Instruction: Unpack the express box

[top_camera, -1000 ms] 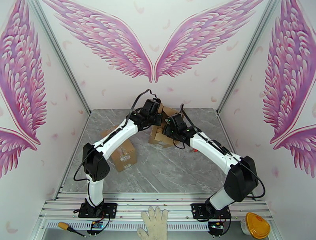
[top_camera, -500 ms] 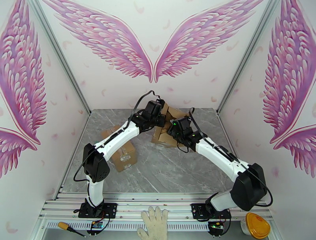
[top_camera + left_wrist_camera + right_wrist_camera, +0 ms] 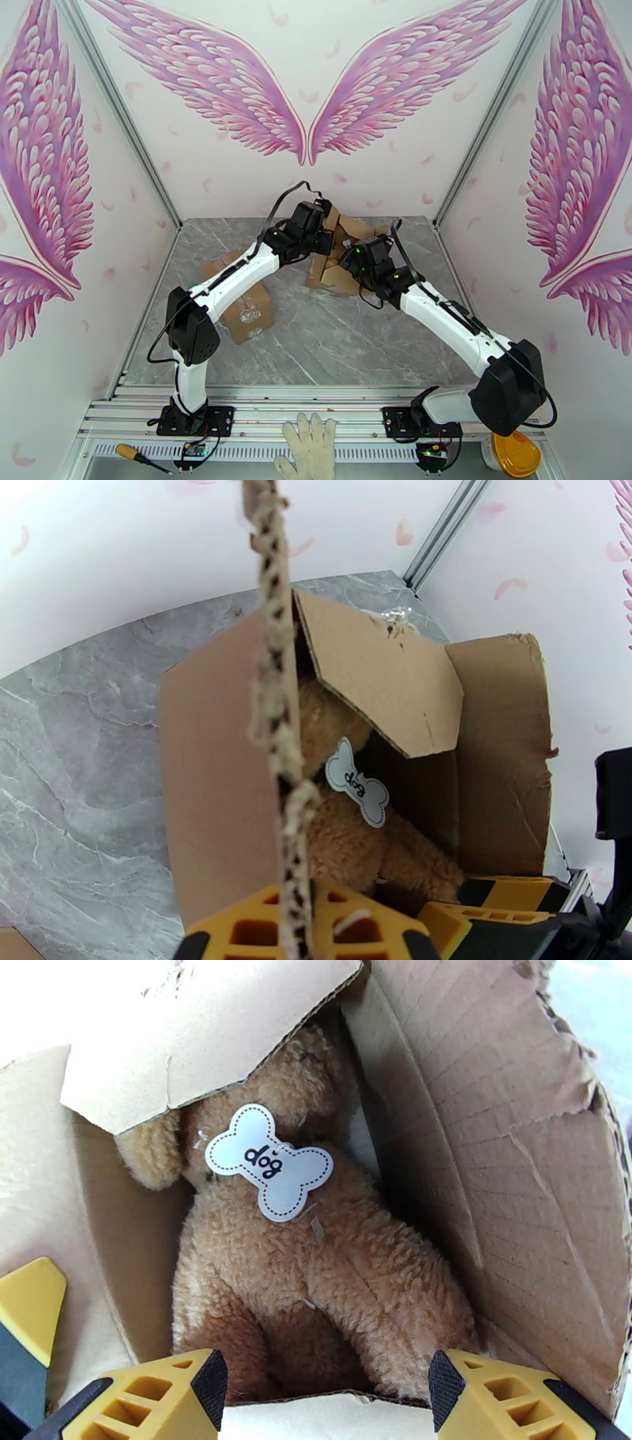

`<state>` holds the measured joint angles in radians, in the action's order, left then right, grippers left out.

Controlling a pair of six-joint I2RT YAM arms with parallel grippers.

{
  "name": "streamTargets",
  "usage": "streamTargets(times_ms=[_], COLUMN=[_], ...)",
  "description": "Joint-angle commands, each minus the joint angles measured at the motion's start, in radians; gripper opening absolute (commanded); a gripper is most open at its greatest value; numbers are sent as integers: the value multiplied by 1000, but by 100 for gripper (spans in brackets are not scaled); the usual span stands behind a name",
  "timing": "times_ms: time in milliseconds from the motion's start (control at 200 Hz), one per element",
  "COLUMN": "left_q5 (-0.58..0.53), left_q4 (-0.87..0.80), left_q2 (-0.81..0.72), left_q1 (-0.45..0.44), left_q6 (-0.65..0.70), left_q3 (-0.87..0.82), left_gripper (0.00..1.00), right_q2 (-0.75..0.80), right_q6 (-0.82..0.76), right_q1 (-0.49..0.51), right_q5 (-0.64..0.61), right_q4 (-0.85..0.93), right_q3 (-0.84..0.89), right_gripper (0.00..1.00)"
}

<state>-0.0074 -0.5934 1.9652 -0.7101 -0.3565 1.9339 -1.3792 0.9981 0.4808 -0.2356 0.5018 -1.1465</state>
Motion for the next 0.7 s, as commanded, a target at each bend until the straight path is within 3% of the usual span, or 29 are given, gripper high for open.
streamTargets(times_ms=[0, 345, 540, 695], left_q5=[-45, -18, -5, 8], left_q4=[-7, -14, -18, -22], left_q2=[-16, -3, 2, 15], left_q1=[15, 11, 11, 14], left_q6=[-1, -1, 6, 12], left_q3=[-4, 5, 5, 8], left_gripper=[0, 0, 0, 0], right_q2=[24, -105, -159, -192], right_q6=[-7, -6, 2, -18], right_q1=[-23, -36, -53, -65], right_q5=[-103, -92, -28, 33], right_q4=[114, 131, 80, 35], right_q3=[6, -9, -7, -19], right_gripper=[73, 68, 57, 43])
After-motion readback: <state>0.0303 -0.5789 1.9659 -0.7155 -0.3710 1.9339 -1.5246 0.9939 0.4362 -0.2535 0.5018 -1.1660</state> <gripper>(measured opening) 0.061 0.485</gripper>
